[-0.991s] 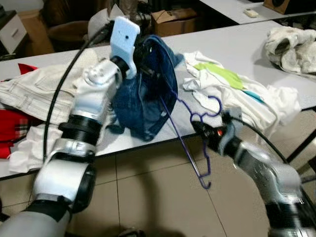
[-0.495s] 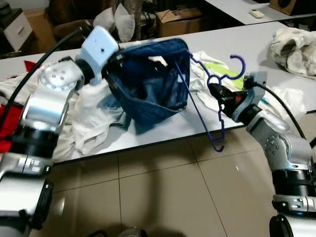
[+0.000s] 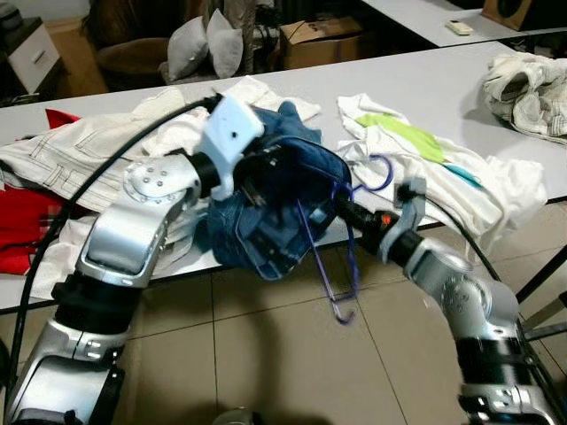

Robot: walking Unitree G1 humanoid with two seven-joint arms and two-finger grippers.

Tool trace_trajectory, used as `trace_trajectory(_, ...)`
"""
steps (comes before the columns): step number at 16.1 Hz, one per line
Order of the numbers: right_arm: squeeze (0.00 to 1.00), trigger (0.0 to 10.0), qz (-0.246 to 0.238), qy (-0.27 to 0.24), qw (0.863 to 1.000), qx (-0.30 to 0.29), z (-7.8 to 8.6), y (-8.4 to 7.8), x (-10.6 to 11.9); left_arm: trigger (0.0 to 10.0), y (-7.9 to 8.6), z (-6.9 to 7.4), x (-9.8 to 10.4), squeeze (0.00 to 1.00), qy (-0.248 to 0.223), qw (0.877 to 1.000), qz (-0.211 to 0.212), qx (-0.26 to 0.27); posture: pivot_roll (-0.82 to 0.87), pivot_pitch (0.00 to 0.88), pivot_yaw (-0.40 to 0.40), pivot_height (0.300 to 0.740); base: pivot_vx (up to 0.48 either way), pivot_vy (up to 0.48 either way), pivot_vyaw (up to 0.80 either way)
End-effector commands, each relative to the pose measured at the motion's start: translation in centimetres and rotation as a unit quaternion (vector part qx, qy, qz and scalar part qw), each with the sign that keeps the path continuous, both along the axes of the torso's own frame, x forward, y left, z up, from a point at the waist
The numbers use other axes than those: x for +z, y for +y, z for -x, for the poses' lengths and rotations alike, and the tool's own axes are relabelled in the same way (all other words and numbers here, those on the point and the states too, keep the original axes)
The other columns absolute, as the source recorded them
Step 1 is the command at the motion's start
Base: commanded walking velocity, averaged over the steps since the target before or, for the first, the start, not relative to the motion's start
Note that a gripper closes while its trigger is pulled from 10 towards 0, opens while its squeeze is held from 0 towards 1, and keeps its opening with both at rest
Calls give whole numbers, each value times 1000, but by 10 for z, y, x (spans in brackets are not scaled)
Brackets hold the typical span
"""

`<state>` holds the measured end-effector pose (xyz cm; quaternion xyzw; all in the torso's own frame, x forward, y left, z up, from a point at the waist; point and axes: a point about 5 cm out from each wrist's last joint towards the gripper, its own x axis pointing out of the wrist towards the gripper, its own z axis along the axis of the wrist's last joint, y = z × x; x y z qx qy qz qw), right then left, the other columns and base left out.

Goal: Hang hanger

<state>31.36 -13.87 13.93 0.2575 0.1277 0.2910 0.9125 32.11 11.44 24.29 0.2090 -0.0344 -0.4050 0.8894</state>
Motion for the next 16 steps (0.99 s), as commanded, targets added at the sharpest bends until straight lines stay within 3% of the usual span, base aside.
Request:
trace_trajectory(1, 0, 10000, -26, 5, 1000, -14, -4, -2, 5, 0, 2, 2, -2, 0, 5, 1000, -14, -3, -82, 0, 99, 740, 0, 0, 0)
trace_trajectory(2, 0, 10000, -89, -5, 995, -53, -13, -6, 17, 0, 11, 2, -10, 0, 8, 998, -62, 7, -63, 0, 106, 740, 0, 0, 0)
trace_trajectory(5, 0, 10000, -174, -7, 981, -90, -19, -6, 28, 0, 19, 4, -21, 0, 22, 994, -105, 9, -59, 0, 112, 740, 0, 0, 0)
trace_trajectory(7, 0, 10000, -229, 10, 963, -144, -32, 4, 27, 0, 5, 24, -36, 0, 90, 988, -103, -66, -49, 0, 132, 740, 0, 0, 0)
trace_trajectory(9, 0, 10000, -253, 26, 953, -166, -41, 10, 24, 0, -10, 32, -31, 0, 122, 985, -51, -110, -34, 0, 137, 740, 0, 0, 0)
trace_trajectory(11, 0, 10000, -259, 41, 948, -180, -49, 18, 22, 0, -31, 30, -13, 0, 141, 981, 49, -126, -34, 0, 137, 740, 0, 0, 0)
trace_trajectory(12, 0, 10000, -253, 53, 947, -193, -52, 23, 19, 0, -45, 22, 0, 0, 143, 976, 116, -116, -5, 0, 139, 740, 0, 0, 0)
trace_trajectory(16, 0, 10000, -266, 78, 929, -244, -57, 31, 12, 0, -65, 0, 11, 0, 169, 961, 213, -45, 2, 0, 163, 740, 0, 0, 0)
